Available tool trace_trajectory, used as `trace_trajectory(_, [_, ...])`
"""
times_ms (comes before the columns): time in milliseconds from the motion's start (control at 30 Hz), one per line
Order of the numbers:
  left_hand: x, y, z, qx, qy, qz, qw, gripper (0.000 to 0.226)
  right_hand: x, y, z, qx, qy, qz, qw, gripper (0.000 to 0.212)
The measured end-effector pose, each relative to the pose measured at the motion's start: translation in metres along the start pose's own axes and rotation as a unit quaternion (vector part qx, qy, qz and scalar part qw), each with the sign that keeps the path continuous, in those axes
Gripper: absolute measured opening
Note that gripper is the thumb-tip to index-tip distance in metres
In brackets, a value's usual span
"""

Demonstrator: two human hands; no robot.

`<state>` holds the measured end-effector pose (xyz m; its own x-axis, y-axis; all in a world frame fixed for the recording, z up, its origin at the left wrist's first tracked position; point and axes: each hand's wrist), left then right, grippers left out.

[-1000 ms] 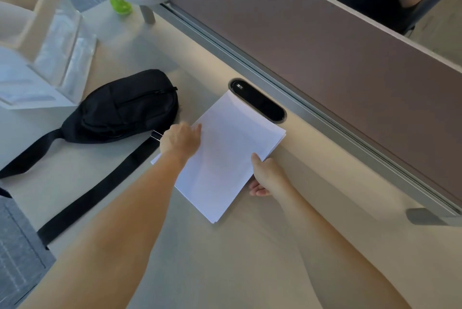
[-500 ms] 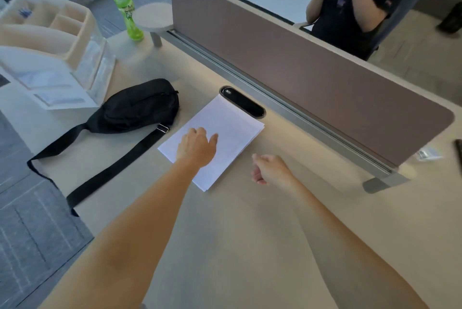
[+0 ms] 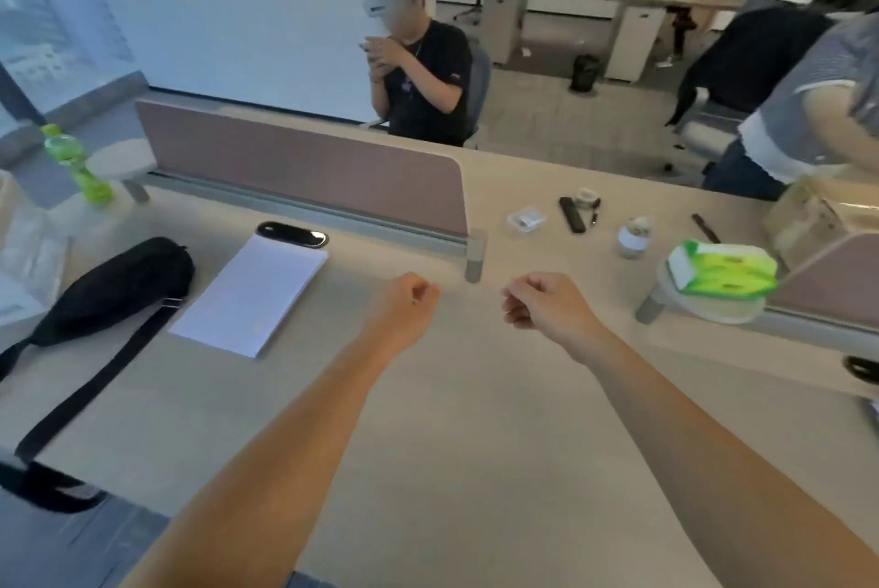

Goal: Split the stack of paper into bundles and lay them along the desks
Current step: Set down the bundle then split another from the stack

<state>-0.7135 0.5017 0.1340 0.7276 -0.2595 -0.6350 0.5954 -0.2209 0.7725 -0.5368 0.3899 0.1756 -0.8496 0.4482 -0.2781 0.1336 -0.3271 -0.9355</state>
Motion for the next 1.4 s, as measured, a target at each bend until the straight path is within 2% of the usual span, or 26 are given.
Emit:
trace_trajectory(167, [0.043, 0.061, 0.055, 0.123, -0.079, 0.012, 0.989, 0.016, -0.09, 0.021, 0.101, 0.026, 0.132, 0.003, 0.991, 0.02])
trace_trajectory(433, [0.101, 0.106, 0.146, 0.214, -0.24, 0.102, 0.941, 0.031, -0.146, 0.06, 0.285, 0.099, 0.337, 0.037, 0.935, 0.02])
trace_trajectory(567, [0.128, 0.131, 0.202, 0.255, -0.283, 0.107, 0.918, 0.048, -0.161, 0.071, 0.354, 0.125, 0.396, 0.054, 0.908, 0.02])
trace_trajectory(800, [0.162, 0.182, 0.279, 0.309, -0.363, 0.121, 0.871, 0.046, -0.196, 0.089, 0.437, 0.144, 0.455, 0.072, 0.876, 0.024])
trace_trajectory(1033, [0.214, 0.223, 0.316, 0.277, -0.402, 0.109, 0.866, 0.049, -0.26, 0.123, 0.477, 0.13, 0.48, 0.054, 0.866, 0.023])
trace_trajectory(1233, [0.279, 0.284, 0.36, 0.212, -0.442, 0.147, 0.859, 0.03, -0.358, 0.16, 0.501, 0.106, 0.472, 0.056, 0.873, 0.023])
trace_trajectory(1400, [0.331, 0.332, 0.389, 0.142, -0.43, 0.169, 0.875, 0.021, -0.447, 0.189, 0.502, 0.103, 0.444, 0.071, 0.887, 0.023])
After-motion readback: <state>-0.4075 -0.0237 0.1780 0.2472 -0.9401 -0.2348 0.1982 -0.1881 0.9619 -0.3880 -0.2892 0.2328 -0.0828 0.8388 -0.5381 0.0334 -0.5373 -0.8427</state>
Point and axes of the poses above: each hand's wrist, its own z-axis away from the middle knuckle, its own x-axis out of the palm, y = z × x, and after that the axes turned 5 degrees about y, right-handed
